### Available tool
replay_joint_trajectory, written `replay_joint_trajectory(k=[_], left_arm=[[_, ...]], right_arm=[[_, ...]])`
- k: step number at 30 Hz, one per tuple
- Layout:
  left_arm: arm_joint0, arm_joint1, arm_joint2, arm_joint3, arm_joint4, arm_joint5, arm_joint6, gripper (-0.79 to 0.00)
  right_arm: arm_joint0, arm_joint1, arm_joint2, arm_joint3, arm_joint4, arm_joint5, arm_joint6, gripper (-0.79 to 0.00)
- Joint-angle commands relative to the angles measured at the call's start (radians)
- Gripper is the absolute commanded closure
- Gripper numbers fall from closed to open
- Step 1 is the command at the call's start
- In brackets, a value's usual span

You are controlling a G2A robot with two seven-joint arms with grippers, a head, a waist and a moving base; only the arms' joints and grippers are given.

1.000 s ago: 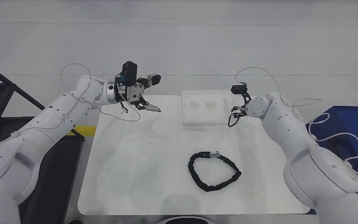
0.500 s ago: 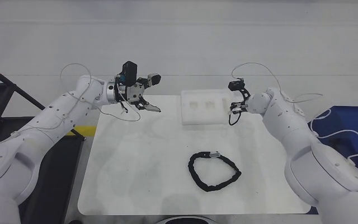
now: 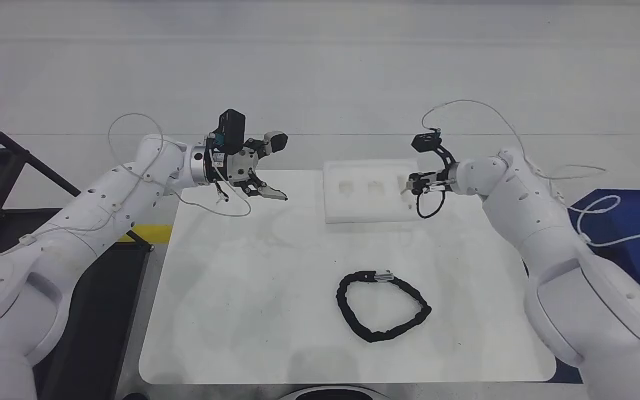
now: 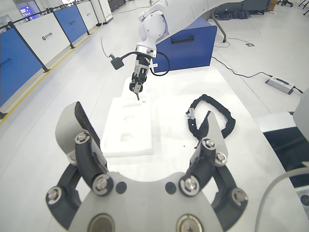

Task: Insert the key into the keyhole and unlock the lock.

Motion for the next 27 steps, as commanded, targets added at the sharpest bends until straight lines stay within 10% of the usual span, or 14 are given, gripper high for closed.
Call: replay_joint_trajectory(k=[1, 15, 27], left_arm=[[0.0, 0.0, 0.0, 0.0, 0.0, 0.0, 0.0, -0.785], [0.0, 0.0, 0.0, 0.0, 0.0, 0.0, 0.0, -0.785], [0.0, 0.0, 0.0, 0.0, 0.0, 0.0, 0.0, -0.785]], right_arm=[[0.0, 0.011, 0.01, -0.016, 0.005, -0.016, 0.012, 0.0], [-0.116, 0.154, 0.17, -0.358, 0.063, -0.016, 0.094, 0.0], [-0.505, 0.348, 0.582, -0.998, 0.16, 0.113, 0.253, 0.0]])
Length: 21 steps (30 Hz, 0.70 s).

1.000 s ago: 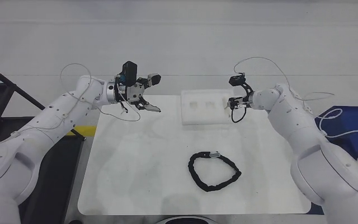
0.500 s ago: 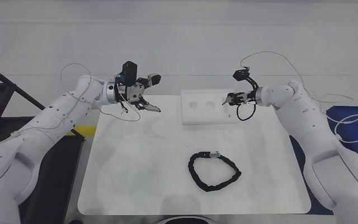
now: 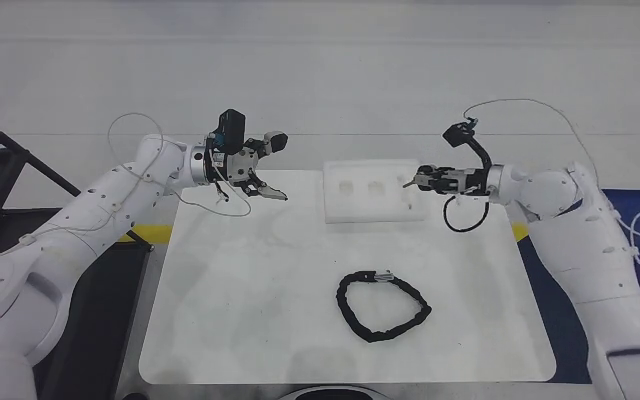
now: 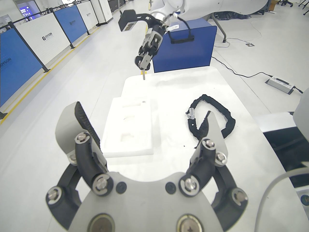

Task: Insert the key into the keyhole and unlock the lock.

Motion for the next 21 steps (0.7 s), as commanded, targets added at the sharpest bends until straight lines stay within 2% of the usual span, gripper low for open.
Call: replay_joint_trajectory(k=[1, 10, 21], left_arm=[[0.0, 0.0, 0.0, 0.0, 0.0, 0.0, 0.0, -0.785], [0.0, 0.0, 0.0, 0.0, 0.0, 0.0, 0.0, -0.785], [0.0, 0.0, 0.0, 0.0, 0.0, 0.0, 0.0, -0.785]], right_arm=[[-0.059, 0.02, 0.077, -0.064, 0.029, 0.008, 0.017, 0.0], [-0.233, 0.078, 0.308, -0.304, 0.056, 0.083, 0.078, 0.0], [-0.311, 0.101, 0.408, -0.355, 0.287, 0.019, 0.144, 0.0]])
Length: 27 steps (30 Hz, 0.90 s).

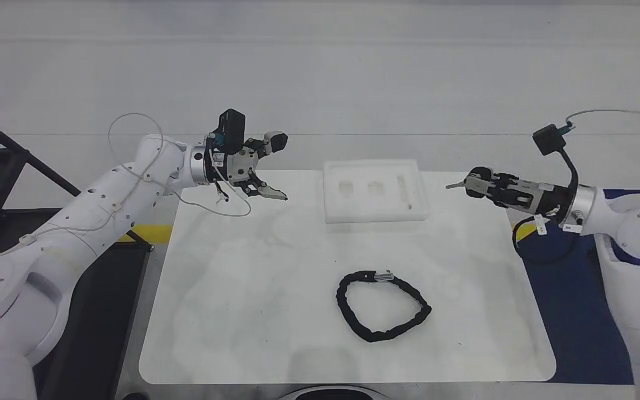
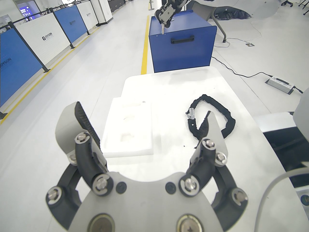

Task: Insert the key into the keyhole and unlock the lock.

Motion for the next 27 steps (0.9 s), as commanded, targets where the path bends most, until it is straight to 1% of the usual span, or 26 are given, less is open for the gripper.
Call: replay_joint_trajectory(k=[1, 22, 24, 27], left_arm=[[0.0, 0.0, 0.0, 0.0, 0.0, 0.0, 0.0, -0.785], [0.0, 0.0, 0.0, 0.0, 0.0, 0.0, 0.0, -0.785], [0.026, -0.001, -0.006, -0.014, -0.026, 0.018, -0.016, -0.785], [0.064, -0.01, -0.014, -0.026, -0.072, 0.011, -0.059, -0.785]], right_arm=[[-0.001, 0.002, 0.005, -0.005, 0.013, -0.003, 0.008, 0.0], [-0.001, 0.002, 0.005, -0.005, 0.013, -0.003, 0.008, 0.0], [-0.001, 0.002, 0.005, -0.005, 0.013, -0.003, 0.008, 0.0], [-0.001, 0.002, 0.005, -0.005, 0.013, -0.003, 0.008, 0.0]])
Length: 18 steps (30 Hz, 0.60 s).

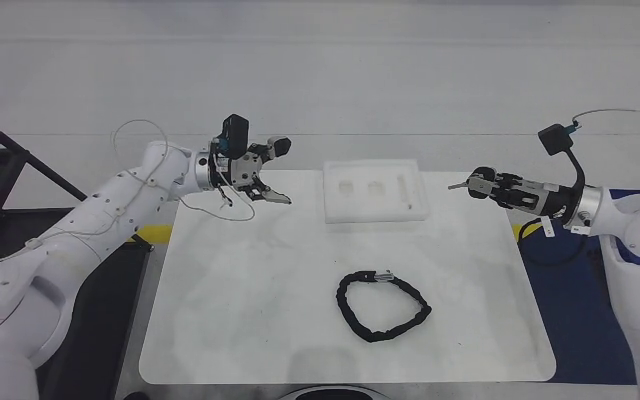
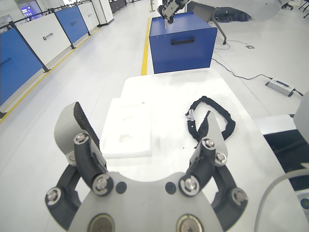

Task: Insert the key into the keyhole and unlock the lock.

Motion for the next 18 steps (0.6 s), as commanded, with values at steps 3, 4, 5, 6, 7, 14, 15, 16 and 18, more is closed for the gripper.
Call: replay_joint_trajectory(k=[3, 4, 5, 6, 7, 14, 15, 16, 18], left_arm=[[0.053, -0.027, 0.003, -0.045, -0.054, -0.009, -0.055, -0.785], [0.064, -0.037, 0.007, -0.051, -0.063, -0.009, -0.072, -0.785], [0.073, -0.05, 0.01, -0.056, -0.067, -0.007, -0.093, -0.785], [0.086, -0.064, 0.013, -0.064, -0.07, -0.005, -0.113, -0.785], [0.097, -0.08, 0.013, -0.065, -0.069, 0.013, -0.134, -0.785], [0.164, -0.204, 0.013, -0.013, -0.052, 0.083, -0.219, -0.785], [0.172, -0.222, 0.013, 0.001, -0.044, 0.086, -0.226, -0.785], [0.178, -0.24, 0.013, 0.019, -0.038, 0.09, -0.23, -0.785], [0.187, -0.275, 0.013, 0.053, -0.004, 0.117, -0.244, -0.785]], right_arm=[[0.0, 0.0, 0.0, 0.0, 0.0, 0.0, 0.0, 0.0], [0.0, 0.0, 0.0, 0.0, 0.0, 0.0, 0.0, 0.0], [0.0, 0.0, 0.0, 0.0, 0.0, 0.0, 0.0, 0.0], [0.0, 0.0, 0.0, 0.0, 0.0, 0.0, 0.0, 0.0], [0.0, 0.0, 0.0, 0.0, 0.0, 0.0, 0.0, 0.0], [0.0, 0.0, 0.0, 0.0, 0.0, 0.0, 0.0, 0.0], [0.0, 0.0, 0.0, 0.0, 0.0, 0.0, 0.0, 0.0], [0.0, 0.0, 0.0, 0.0, 0.0, 0.0, 0.0, 0.0], [0.0, 0.0, 0.0, 0.0, 0.0, 0.0, 0.0, 0.0]])
